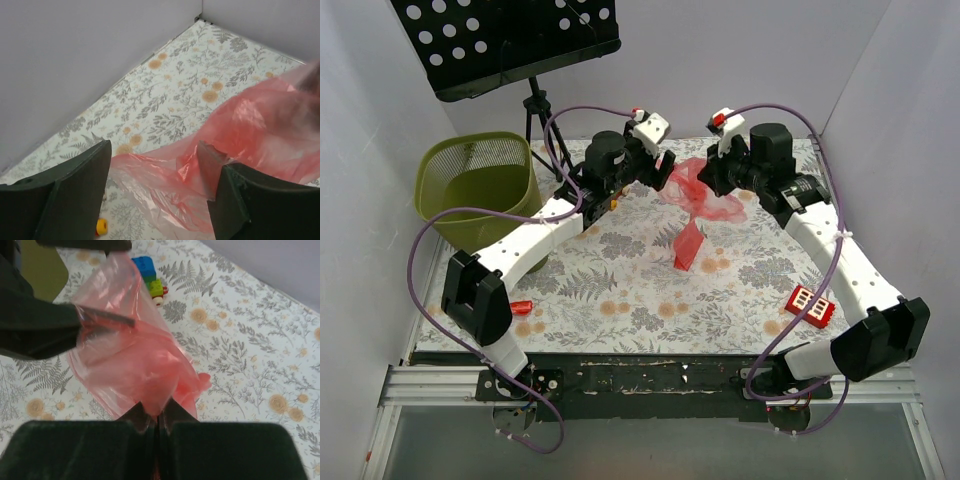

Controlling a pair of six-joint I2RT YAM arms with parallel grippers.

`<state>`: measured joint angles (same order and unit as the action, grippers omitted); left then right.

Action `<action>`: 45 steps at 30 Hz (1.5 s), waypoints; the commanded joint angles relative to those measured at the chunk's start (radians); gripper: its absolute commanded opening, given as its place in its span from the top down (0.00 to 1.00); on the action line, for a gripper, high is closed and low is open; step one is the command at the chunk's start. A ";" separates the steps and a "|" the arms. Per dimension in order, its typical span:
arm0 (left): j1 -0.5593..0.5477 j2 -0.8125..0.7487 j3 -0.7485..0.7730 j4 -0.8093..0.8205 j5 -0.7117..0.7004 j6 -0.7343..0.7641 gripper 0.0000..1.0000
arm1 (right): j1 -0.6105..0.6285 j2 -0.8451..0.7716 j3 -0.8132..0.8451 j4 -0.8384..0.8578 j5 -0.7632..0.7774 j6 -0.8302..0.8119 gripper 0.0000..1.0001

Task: Put the trash bags into the trash bin

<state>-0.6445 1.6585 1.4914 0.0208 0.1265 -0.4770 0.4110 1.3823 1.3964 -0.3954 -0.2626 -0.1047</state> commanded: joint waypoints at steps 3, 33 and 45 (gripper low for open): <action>0.016 -0.028 -0.086 0.018 0.016 -0.133 0.23 | -0.009 -0.065 0.079 0.007 -0.029 -0.033 0.99; 0.074 -0.028 -0.091 0.194 -0.230 -0.063 1.00 | -0.282 -0.172 -0.007 -0.065 0.258 -0.036 0.99; 0.074 -0.178 -0.132 -0.059 0.089 -0.664 0.02 | -0.298 -0.175 -0.011 -0.048 0.115 0.052 0.99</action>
<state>-0.5659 1.6112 1.3853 0.0895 0.0010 -0.8276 0.1181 1.2194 1.3891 -0.4755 -0.0982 -0.1062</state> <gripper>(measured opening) 0.980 0.022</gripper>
